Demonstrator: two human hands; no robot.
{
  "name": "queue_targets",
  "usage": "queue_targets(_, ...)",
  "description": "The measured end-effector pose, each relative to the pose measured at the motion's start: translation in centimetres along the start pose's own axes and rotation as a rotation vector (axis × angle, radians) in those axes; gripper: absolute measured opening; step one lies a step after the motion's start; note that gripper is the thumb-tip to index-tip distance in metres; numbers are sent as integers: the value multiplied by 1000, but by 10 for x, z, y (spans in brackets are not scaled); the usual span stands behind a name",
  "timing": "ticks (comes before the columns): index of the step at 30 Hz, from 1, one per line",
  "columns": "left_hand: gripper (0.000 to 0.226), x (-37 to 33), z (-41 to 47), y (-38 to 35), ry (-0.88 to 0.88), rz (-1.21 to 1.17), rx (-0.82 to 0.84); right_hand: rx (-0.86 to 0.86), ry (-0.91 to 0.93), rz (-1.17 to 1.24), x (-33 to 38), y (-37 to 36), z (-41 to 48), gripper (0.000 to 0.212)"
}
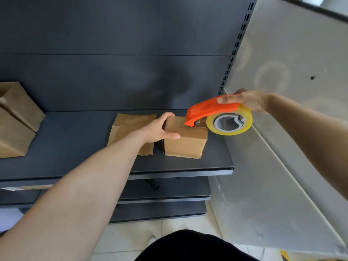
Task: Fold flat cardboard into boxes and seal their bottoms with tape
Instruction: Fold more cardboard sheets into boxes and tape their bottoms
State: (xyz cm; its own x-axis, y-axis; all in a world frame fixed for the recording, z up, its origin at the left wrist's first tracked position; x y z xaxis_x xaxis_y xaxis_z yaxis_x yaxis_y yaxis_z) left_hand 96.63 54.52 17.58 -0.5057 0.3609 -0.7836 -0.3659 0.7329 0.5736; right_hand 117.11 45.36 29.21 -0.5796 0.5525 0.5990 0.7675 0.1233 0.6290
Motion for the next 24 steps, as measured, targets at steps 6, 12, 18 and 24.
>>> queue_targets(6, 87, -1, 5, 2, -22, 20, 12, -63, -67, -63, -24, 28, -13, 91)
queue_targets(12, 87, 5, 3, 6, -10, 20, -3, -71, -79, -101, -42, 36, -22, 96)
queue_targets(18, 91, 5, 3, 8, 3, 38, 10, -62, -88, -128, -50, 46, -34, 86)
queue_targets(24, 91, 4, 3, 8, 2, 39, 16, -92, -139, -165, -69, 53, -34, 107)
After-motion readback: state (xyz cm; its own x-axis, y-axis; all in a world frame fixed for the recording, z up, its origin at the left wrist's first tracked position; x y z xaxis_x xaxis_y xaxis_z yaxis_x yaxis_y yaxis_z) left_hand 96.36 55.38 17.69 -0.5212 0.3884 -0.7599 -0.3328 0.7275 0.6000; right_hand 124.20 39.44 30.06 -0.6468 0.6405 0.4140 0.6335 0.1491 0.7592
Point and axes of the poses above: each hand's wrist, its own z-axis towards the middle knuckle, its own y-axis out of the back of the hand, x = y × z, the point moved 10 cm from there along z, towards the middle knuckle, and after that the axes turned 8 degrees about -y, right-handed, at the moved point
